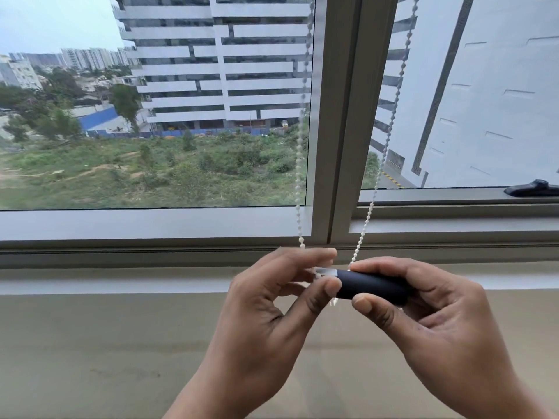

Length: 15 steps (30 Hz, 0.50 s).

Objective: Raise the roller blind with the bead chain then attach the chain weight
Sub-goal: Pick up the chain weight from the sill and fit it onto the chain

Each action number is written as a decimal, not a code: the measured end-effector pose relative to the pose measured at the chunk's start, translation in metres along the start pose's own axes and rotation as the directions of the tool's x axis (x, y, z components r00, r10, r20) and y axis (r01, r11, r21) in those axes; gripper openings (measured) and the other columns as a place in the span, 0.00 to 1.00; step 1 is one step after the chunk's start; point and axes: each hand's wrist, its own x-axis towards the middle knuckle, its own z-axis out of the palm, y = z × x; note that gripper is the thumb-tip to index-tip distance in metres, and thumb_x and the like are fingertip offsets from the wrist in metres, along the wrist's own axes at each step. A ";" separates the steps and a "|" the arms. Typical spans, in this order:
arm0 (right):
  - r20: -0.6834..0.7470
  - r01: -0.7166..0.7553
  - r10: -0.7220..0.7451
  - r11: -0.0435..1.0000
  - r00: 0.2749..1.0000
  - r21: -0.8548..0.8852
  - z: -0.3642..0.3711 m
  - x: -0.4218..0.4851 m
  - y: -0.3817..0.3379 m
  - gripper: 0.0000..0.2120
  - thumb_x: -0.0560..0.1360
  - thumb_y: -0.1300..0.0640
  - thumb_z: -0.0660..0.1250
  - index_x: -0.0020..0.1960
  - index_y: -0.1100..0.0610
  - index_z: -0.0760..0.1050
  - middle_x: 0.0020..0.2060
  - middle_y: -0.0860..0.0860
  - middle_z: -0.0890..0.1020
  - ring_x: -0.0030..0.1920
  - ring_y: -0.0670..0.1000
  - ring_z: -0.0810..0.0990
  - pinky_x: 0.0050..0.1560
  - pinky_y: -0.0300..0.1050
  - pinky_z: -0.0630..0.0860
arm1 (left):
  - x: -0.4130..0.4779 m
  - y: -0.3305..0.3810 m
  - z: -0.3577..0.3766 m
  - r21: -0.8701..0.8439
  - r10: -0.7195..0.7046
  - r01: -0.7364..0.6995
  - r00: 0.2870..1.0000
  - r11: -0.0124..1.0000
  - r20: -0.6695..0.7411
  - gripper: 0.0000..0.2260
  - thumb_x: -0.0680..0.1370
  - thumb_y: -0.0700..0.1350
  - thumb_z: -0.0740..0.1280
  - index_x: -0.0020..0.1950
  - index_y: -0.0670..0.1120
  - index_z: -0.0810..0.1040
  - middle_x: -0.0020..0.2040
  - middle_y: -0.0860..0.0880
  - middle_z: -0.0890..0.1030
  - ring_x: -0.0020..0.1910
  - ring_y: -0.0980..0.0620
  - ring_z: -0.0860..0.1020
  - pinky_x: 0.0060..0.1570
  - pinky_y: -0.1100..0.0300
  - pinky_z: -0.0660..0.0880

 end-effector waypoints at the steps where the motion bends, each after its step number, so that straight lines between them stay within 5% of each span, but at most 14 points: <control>1: -0.001 0.010 -0.010 1.000 1.000 -0.010 0.000 0.000 0.000 0.15 0.64 0.50 0.75 0.50 0.50 0.83 0.44 0.44 0.88 0.45 0.44 0.86 0.46 0.30 0.78 | 0.000 -0.001 0.000 0.000 -0.025 0.025 1.000 1.000 0.004 0.10 0.75 0.53 0.70 0.56 0.57 0.83 0.47 0.54 0.85 0.47 0.51 0.84 0.47 0.63 0.78; 10: 0.049 0.118 -0.116 0.992 0.992 -0.042 -0.005 0.001 0.002 0.14 0.67 0.51 0.75 0.52 0.48 0.83 0.47 0.43 0.87 0.49 0.48 0.86 0.51 0.36 0.78 | 0.003 -0.004 -0.005 -0.101 0.082 -0.078 0.996 0.992 0.044 0.09 0.71 0.44 0.76 0.50 0.48 0.85 0.45 0.49 0.85 0.43 0.48 0.84 0.46 0.61 0.78; 15: 0.062 0.026 -0.028 0.999 0.998 0.021 -0.003 -0.003 -0.002 0.15 0.67 0.43 0.75 0.51 0.48 0.83 0.45 0.44 0.87 0.44 0.44 0.86 0.46 0.33 0.79 | 0.001 -0.008 -0.003 -0.085 0.130 -0.129 0.991 0.988 0.012 0.08 0.71 0.45 0.76 0.49 0.49 0.85 0.44 0.51 0.85 0.42 0.49 0.83 0.44 0.61 0.77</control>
